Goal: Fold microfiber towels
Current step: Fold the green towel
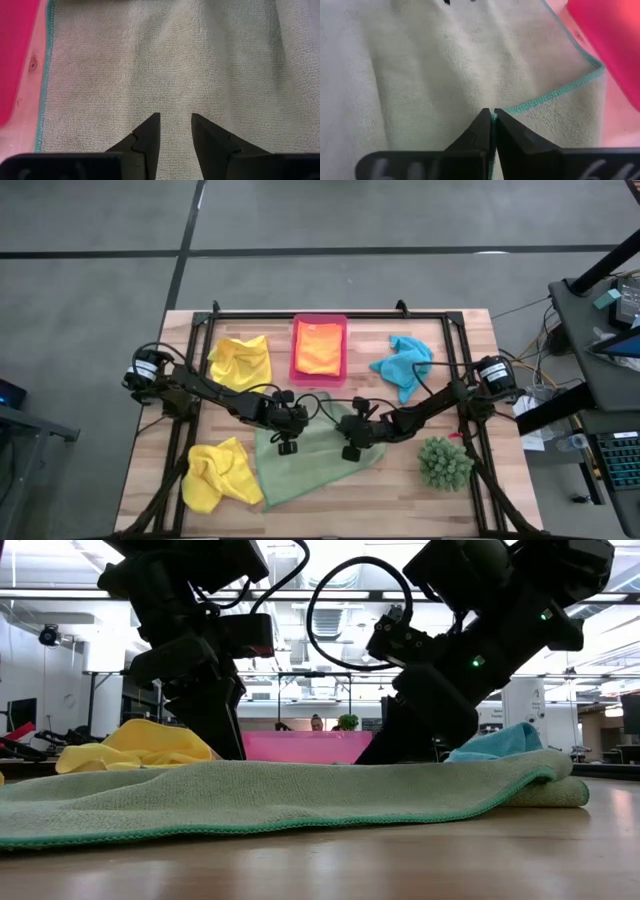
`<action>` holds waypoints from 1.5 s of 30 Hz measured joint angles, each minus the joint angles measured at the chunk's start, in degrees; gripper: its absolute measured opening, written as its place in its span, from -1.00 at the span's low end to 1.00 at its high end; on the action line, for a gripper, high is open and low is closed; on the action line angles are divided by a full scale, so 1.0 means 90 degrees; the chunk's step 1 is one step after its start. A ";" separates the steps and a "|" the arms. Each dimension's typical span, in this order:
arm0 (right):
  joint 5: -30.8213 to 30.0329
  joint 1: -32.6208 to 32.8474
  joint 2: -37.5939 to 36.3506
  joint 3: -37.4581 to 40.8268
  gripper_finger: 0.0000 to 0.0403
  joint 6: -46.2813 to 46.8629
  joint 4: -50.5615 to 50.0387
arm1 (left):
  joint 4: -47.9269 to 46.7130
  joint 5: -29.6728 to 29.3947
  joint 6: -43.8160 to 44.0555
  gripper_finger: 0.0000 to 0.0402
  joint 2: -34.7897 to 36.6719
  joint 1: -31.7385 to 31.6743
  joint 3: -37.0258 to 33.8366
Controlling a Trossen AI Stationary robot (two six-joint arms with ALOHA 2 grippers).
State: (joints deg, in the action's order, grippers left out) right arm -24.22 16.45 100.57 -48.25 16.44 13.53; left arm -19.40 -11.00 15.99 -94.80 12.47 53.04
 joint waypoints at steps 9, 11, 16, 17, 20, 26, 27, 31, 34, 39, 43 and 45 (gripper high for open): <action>-0.0840 -0.0084 -0.0827 0.0000 -0.96 0.0187 -0.1828 | -0.0002 -0.0005 -0.0005 -0.52 0.0000 0.0000 0.0000; -0.0994 -0.0176 -0.0971 0.0000 -0.96 0.0362 -0.2258 | 0.0000 -0.0017 -0.0012 -0.52 0.0000 0.0000 0.0000; -0.1302 -0.0388 -0.1043 0.0002 -0.96 0.0506 -0.2724 | 0.0004 -0.0030 -0.0015 -0.52 0.0000 -0.0001 0.0000; -0.1312 -0.0431 -0.1043 0.0002 -0.96 0.0499 -0.2706 | 0.0007 -0.0034 -0.0015 -0.52 0.0000 0.0000 0.0000; -0.1313 -0.0566 -0.1041 0.0002 -0.96 0.0457 -0.2708 | 0.0003 -0.0048 -0.0029 -0.52 0.0000 0.0000 0.0011; -0.1322 -0.0731 -0.1041 0.0002 -0.87 0.0392 -0.2709 | 0.0002 -0.0153 -0.0112 -0.52 0.0015 0.0002 0.0076; -0.1315 -0.0766 -0.1041 0.0002 -0.84 0.0392 -0.2712 | 0.0000 -0.0153 -0.0149 -0.52 0.0015 0.0003 0.0095; -0.1330 -0.0882 -0.1043 0.0001 -0.69 0.0392 -0.2764 | -0.0004 -0.0151 -0.0163 -0.52 0.0019 0.0005 0.0208; -0.1316 -0.0903 -0.1043 -0.0083 -0.57 0.0418 -0.3036 | -0.0048 -0.0151 -0.0194 -0.52 0.0022 0.0036 0.0289; -0.1314 -0.0903 -0.1043 -0.0394 -0.38 0.0437 -0.3606 | -0.0074 -0.0144 -0.0233 -0.52 0.0029 0.0162 0.0397; -0.1314 -0.0903 -0.1043 -0.0707 -0.26 0.0439 -0.4159 | -0.0366 -0.0140 -0.0478 -0.52 0.0029 0.0387 0.0688; -0.1314 -0.0903 -0.1043 -0.0831 -0.22 0.0435 -0.4395 | -0.0734 -0.0140 -0.0491 -0.52 0.0032 0.0544 0.0949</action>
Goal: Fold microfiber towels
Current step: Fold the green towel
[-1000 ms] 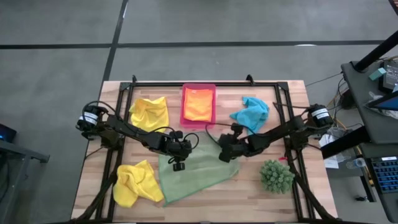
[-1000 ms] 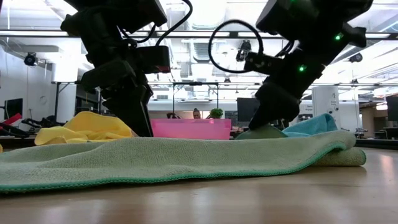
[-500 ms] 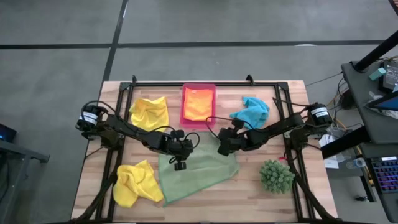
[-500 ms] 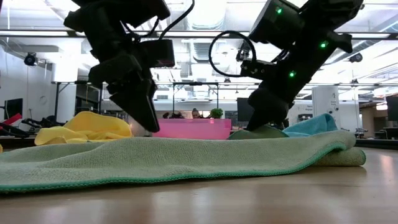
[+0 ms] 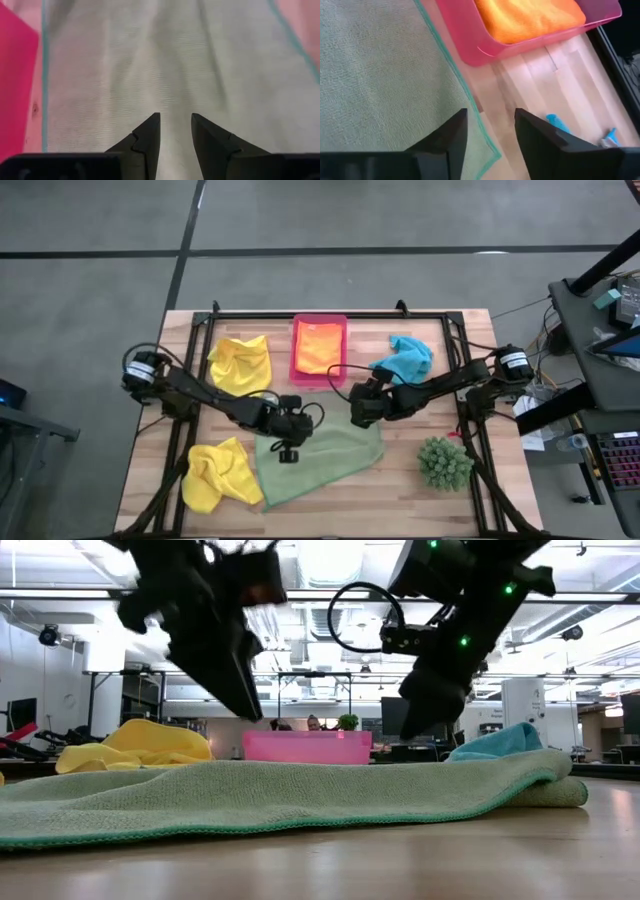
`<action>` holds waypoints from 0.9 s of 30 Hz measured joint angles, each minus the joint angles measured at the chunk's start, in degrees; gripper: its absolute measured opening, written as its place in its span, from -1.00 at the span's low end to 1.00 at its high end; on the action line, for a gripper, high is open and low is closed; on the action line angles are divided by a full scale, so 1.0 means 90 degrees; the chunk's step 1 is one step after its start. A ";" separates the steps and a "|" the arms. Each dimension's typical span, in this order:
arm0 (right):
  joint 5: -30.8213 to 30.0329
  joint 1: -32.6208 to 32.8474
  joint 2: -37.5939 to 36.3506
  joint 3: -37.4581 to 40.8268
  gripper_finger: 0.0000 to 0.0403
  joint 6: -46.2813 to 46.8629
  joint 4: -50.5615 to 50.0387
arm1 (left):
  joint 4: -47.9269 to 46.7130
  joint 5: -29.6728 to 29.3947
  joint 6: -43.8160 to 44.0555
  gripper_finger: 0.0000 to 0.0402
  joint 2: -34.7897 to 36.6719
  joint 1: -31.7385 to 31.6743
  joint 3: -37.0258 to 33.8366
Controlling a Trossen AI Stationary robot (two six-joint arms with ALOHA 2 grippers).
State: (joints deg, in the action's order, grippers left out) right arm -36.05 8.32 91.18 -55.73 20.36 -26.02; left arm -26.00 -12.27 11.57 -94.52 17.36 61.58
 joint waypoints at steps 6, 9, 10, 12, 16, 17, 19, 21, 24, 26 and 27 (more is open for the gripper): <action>0.0040 0.0083 -0.0041 -0.0241 -0.15 -0.0057 -0.0597 | -0.1585 0.0182 0.0371 -0.52 0.0006 0.0648 0.0933; 0.0097 0.0337 -0.0201 -0.0240 -0.15 -0.0103 -0.0612 | -0.2092 0.0685 0.0912 -0.52 0.0010 0.1059 0.1278; 0.0128 0.0441 -0.0264 -0.0234 -0.15 -0.0102 -0.0613 | -0.2062 0.0843 0.1083 -0.52 0.0010 0.1210 0.1312; 0.0164 0.0667 -0.0422 -0.0230 -0.15 -0.0101 -0.0608 | -0.1922 0.0989 0.1474 -0.52 0.0010 0.1553 0.1321; 0.0163 0.1141 -0.0696 -0.0228 -0.15 -0.0067 -0.0537 | -0.1556 0.1027 0.2721 -0.52 -0.0036 0.2124 0.1257; 0.0163 0.1258 -0.0749 -0.0228 -0.15 -0.0046 -0.0487 | -0.1521 0.1026 0.3050 -0.52 -0.0073 0.2213 0.1248; 0.0164 0.1499 -0.0834 -0.0226 -0.15 -0.0047 -0.0331 | -0.1464 0.0960 0.3490 -0.52 -0.0194 0.2376 0.1244; 0.0155 0.1767 -0.0875 -0.0220 -0.15 -0.0118 -0.0045 | -0.1322 0.0934 0.3772 -0.52 -0.0361 0.2483 0.1256; 0.0156 0.2159 -0.0868 -0.0214 -0.15 -0.0276 0.0473 | -0.1115 0.0929 0.4031 -0.52 -0.0655 0.2584 0.1258; 0.0160 0.2399 -0.0847 -0.0214 -0.15 -0.0373 0.0724 | -0.1123 0.0955 0.4169 -0.52 -0.0814 0.2589 0.1285; 0.0163 0.2480 -0.0820 -0.0214 -0.15 -0.0390 0.0836 | -0.1145 0.0992 0.4175 -0.52 -0.0875 0.2582 0.1285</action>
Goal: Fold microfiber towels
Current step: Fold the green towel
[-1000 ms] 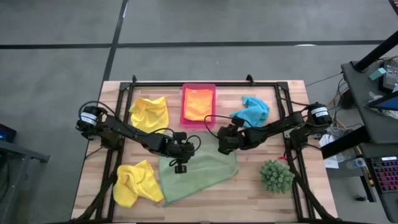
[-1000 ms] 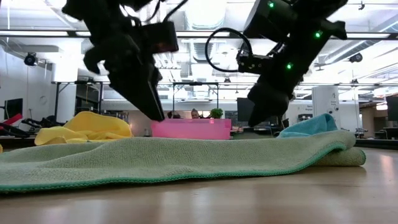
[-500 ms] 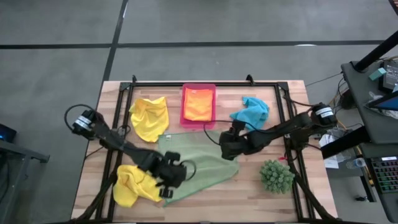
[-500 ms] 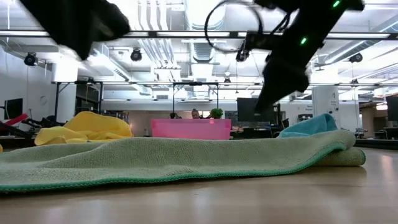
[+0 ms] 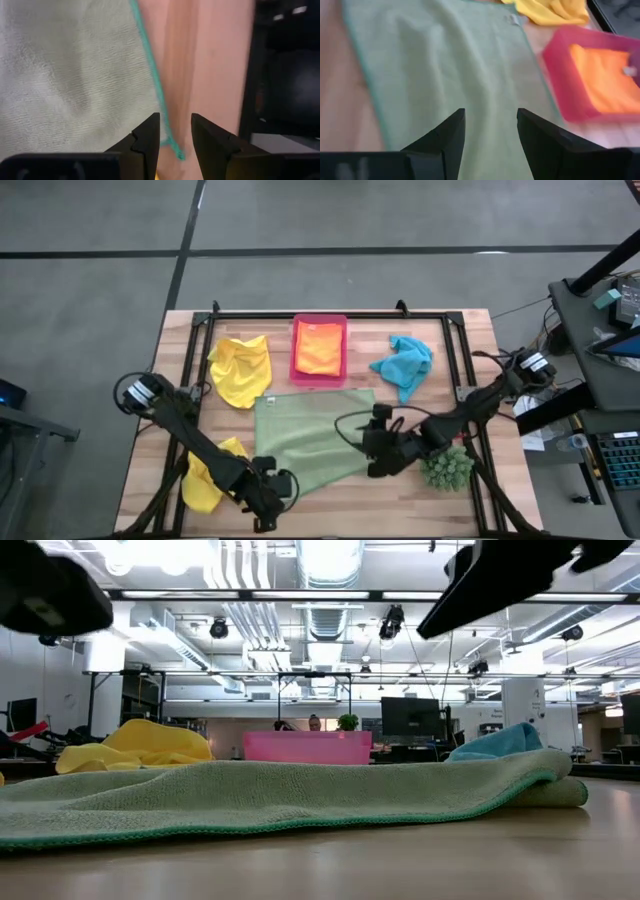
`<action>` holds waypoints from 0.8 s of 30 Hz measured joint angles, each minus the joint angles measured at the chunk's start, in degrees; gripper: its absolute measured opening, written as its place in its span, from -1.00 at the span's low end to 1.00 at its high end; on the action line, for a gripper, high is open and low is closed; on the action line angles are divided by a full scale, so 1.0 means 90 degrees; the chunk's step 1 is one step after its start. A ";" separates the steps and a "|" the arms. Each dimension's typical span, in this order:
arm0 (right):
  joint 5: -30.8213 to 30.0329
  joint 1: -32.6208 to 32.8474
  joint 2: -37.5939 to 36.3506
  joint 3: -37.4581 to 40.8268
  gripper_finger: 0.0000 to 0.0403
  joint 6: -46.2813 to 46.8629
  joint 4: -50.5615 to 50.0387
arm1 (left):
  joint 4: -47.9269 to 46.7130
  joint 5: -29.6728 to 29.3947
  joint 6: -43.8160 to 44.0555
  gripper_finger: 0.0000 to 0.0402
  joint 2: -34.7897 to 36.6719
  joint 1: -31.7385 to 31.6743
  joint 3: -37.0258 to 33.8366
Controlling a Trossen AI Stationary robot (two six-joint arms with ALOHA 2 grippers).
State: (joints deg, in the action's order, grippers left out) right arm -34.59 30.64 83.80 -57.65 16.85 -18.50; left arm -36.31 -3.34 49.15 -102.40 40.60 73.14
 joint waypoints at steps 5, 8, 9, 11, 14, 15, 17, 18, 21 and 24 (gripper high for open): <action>0.0002 0.0200 0.0117 0.0007 -0.15 0.0002 0.0196 | -0.0021 0.0054 0.0007 -0.52 -0.0310 0.0002 -0.0010; 0.0015 0.0197 0.0184 0.0010 -0.15 0.0052 0.0161 | -0.0014 0.0125 0.0041 -0.52 -0.0527 0.0007 0.0050; 0.0019 0.0194 0.0209 0.0012 -0.15 0.0055 0.0170 | -0.0015 0.0193 0.0110 -0.52 -0.0604 0.0002 0.0081; 0.0015 0.0192 0.0247 0.0012 -0.15 0.0052 0.0171 | -0.0023 0.0363 0.0178 -0.52 -0.0708 0.0004 0.0125; 0.0019 0.0192 0.0278 0.0012 -0.15 0.0050 0.0166 | -0.0015 0.0424 0.0178 -0.52 -0.0830 0.0002 0.0207; 0.0017 0.0192 0.0285 0.0012 -0.15 0.0044 0.0165 | -0.0029 0.0413 0.0175 -0.52 -0.0839 0.0002 0.0209; 0.0014 0.0192 0.0293 0.0018 -0.15 0.0015 0.0163 | -0.0022 0.0371 0.0182 -0.52 -0.0839 0.0000 0.0209; 0.0012 0.0192 0.0293 0.0019 -0.15 0.0013 0.0155 | -0.0020 0.0358 0.0177 -0.52 -0.0837 -0.0002 0.0209; 0.0010 0.0192 0.0295 0.0019 -0.15 0.0013 0.0162 | -0.0025 0.0188 0.0182 -0.52 -0.0835 -0.0010 0.0209; 0.0010 0.0192 0.0295 0.0019 -0.15 0.0011 0.0162 | -0.0025 0.0002 0.0198 -0.52 -0.0874 -0.0015 0.0208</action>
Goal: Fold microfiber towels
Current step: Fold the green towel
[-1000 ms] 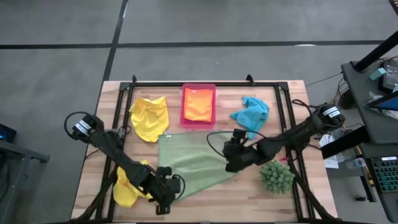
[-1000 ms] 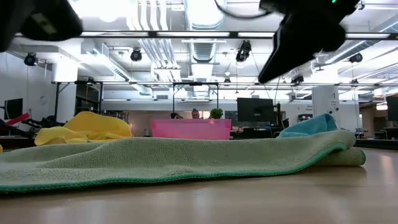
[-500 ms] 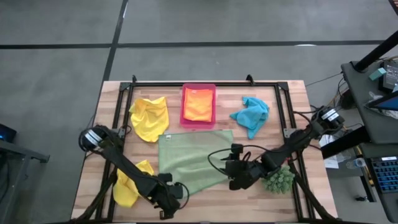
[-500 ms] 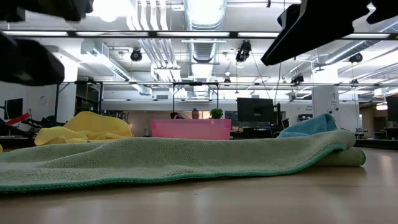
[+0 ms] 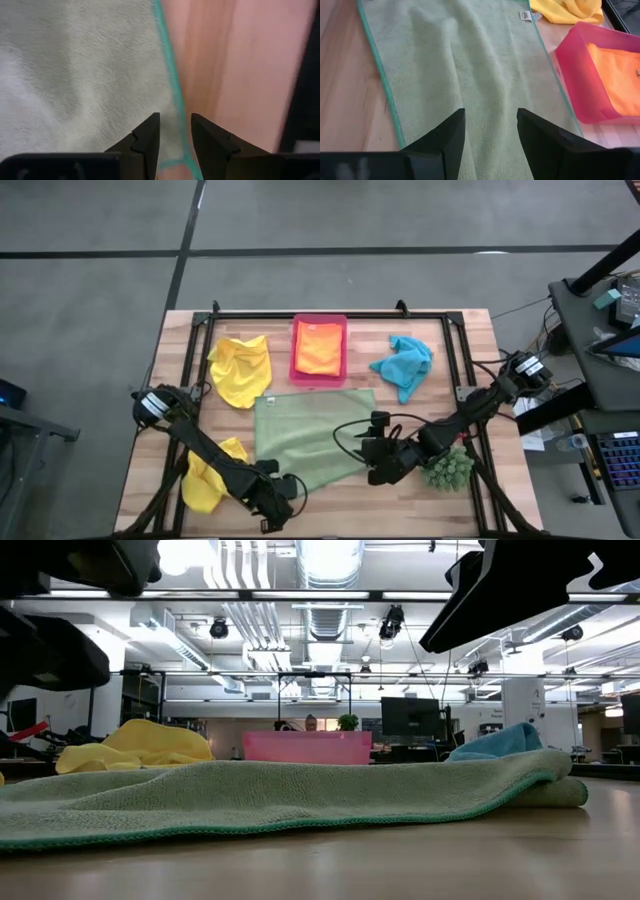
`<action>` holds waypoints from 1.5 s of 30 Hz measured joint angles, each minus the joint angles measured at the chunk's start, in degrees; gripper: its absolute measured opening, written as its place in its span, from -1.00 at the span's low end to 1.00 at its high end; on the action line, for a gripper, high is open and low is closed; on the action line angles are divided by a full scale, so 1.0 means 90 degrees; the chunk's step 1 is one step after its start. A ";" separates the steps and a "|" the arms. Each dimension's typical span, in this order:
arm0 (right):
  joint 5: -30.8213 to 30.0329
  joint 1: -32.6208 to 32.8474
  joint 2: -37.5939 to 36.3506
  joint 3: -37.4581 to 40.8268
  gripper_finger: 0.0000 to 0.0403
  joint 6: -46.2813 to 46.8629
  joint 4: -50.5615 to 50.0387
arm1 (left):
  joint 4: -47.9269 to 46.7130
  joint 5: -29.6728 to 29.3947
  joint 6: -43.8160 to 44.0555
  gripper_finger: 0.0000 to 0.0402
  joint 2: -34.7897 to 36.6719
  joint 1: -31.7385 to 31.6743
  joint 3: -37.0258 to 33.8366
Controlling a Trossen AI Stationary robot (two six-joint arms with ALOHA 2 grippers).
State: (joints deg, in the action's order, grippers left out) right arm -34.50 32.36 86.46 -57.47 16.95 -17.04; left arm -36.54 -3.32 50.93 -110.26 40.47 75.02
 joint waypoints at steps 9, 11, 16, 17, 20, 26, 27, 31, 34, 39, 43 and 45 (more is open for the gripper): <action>0.0351 0.0000 0.0000 0.0023 -0.15 0.0026 -0.0018 | 0.0005 -0.0293 0.0092 -0.52 -0.0273 0.0005 0.0010; 0.0881 0.0000 0.0000 0.0042 -0.15 0.0081 -0.0016 | 0.0003 -0.0241 0.0093 -0.52 -0.0307 0.0005 0.0013; 0.2286 0.0005 0.0000 0.0178 -0.15 0.0186 -0.0065 | 0.0001 -0.0210 0.0096 -0.53 -0.0332 0.0010 0.0013; 0.2467 0.0014 0.0000 0.0214 -0.15 0.0233 -0.0107 | -0.0004 -0.0210 0.0096 -0.55 -0.0335 0.0010 0.0011; 0.2650 0.0041 0.0000 0.0393 -0.15 0.0293 -0.0158 | -0.0030 -0.0217 0.0096 -0.69 -0.0340 0.0008 -0.0005; 0.2443 0.0044 0.0002 0.0849 -0.15 0.0612 0.0034 | -0.0163 -0.0242 0.0113 -0.97 -0.0354 0.0005 0.0004; 0.2372 0.0044 0.0002 0.0953 -0.15 0.0622 0.0147 | -0.0187 -0.0242 0.0106 -0.98 -0.0354 0.0005 0.0010; 0.2323 0.0043 0.0002 0.1406 -0.15 0.0619 0.0927 | -0.0199 -0.0239 0.0004 -1.00 -0.0310 0.0005 0.0001; 0.2309 0.0041 0.0002 0.1593 -0.15 0.0605 0.1120 | -0.0212 -0.0242 -0.0060 -1.00 -0.0195 0.0005 -0.0006; 0.1978 0.0041 0.0002 0.1796 -0.15 0.0542 0.1200 | -0.0341 -0.0511 -0.0090 -1.00 0.0213 0.0007 -0.0031; 0.1610 0.0041 0.0002 0.1931 -0.18 0.0542 0.1529 | -0.0397 -0.0949 -0.0089 -1.00 0.0563 -0.0007 -0.0033; 0.1478 0.0041 0.0002 0.1936 -0.25 0.0552 0.1551 | -0.0419 -0.1096 -0.0091 -1.00 0.0758 -0.0012 -0.0036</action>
State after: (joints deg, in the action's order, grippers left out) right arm -21.20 32.73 86.48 -40.05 21.92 -3.08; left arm -40.31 -13.18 50.11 -103.44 40.36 74.69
